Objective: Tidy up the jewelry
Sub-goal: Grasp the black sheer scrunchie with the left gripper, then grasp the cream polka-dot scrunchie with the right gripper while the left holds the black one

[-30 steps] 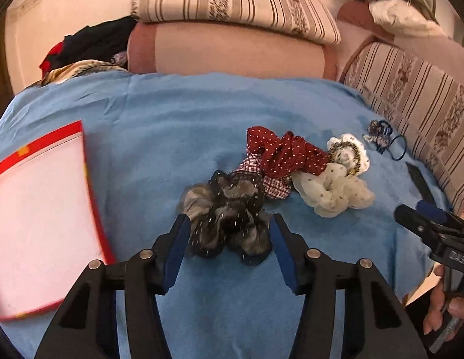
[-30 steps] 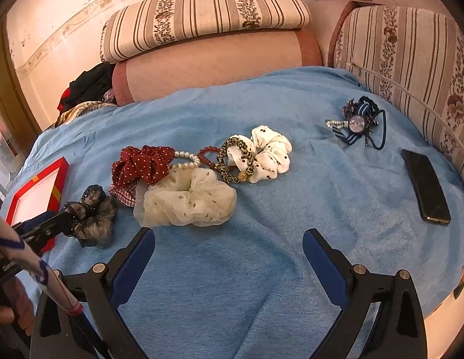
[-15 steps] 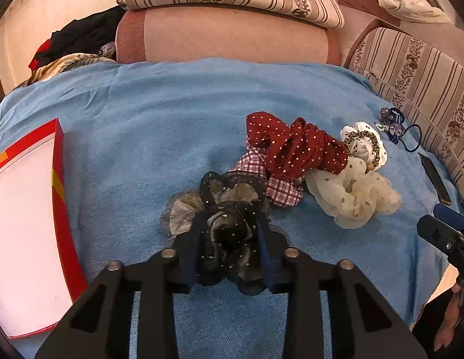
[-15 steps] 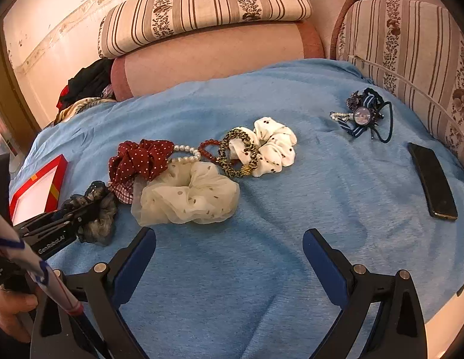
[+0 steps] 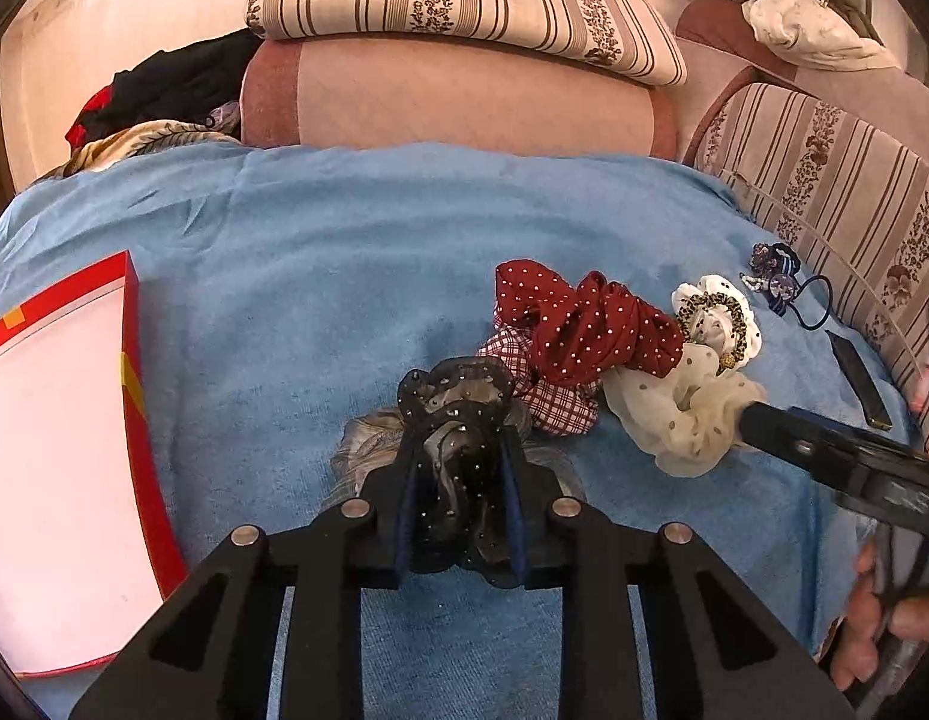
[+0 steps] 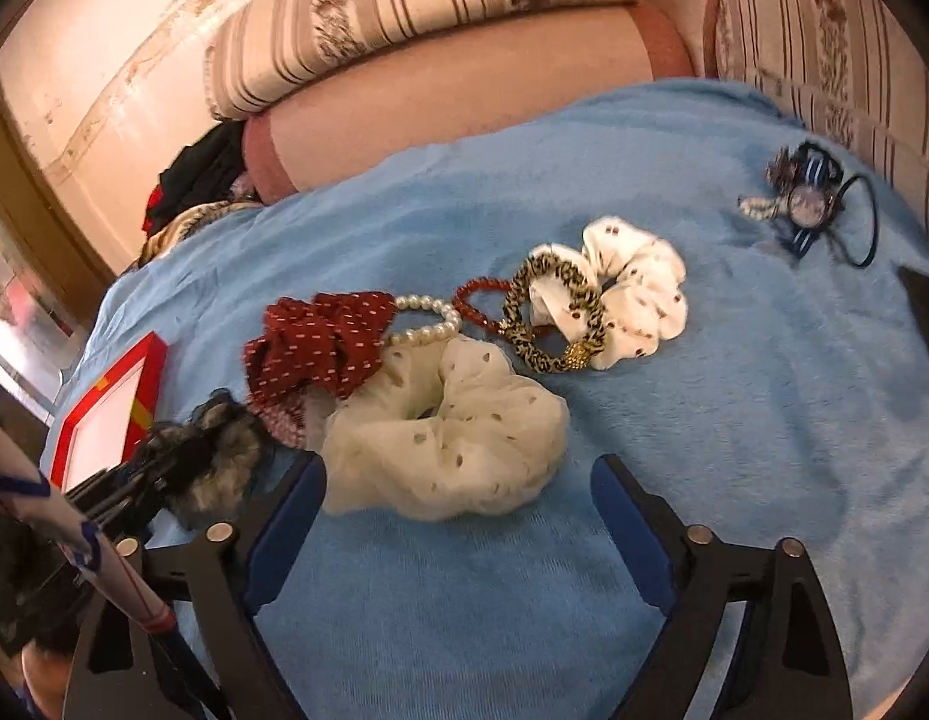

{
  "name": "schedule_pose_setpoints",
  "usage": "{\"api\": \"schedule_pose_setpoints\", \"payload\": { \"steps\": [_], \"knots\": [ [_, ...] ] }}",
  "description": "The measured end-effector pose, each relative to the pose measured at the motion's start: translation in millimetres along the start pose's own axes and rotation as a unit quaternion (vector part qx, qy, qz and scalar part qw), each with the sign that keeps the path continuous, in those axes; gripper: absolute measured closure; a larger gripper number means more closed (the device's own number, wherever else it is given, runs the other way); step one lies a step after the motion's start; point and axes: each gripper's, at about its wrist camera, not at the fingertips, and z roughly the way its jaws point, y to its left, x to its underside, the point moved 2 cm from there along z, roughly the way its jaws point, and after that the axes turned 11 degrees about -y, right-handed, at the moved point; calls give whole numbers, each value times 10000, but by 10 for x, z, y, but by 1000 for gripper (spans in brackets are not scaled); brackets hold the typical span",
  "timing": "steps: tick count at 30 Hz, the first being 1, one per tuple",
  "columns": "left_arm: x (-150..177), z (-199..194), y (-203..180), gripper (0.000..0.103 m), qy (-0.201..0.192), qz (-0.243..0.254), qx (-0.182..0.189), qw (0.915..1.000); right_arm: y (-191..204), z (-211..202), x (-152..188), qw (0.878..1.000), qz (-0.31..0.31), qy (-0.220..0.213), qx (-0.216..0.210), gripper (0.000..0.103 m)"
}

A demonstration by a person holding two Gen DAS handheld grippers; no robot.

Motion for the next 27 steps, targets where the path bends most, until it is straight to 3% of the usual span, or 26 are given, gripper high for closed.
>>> {"api": "schedule_pose_setpoints", "payload": {
  "steps": [3,5,7,10,12,19,27],
  "knots": [
    [8,10,20,80,20,-21,5,10000,2,149,-1,9999,87,77,47,16],
    [16,14,39,80,27,-37,-8,10000,27,229,6,9998,123,181,-7,28],
    [23,16,54,80,40,-54,-2,10000,67,288,31,9997,43,256,-29,54],
    [29,10,57,80,35,-63,13,10000,128,302,56,9996,-96,257,-105,79],
    [23,-8,54,80,5,-61,32,10000,142,243,43,9997,-158,144,-149,86],
    [-45,-144,-1,80,-257,4,74,9996,101,-61,-9,9988,-119,-277,-397,91],
    [-117,-312,5,80,-539,-1,126,9985,179,-445,-130,9919,-188,-1055,-682,95]
  ]
}}
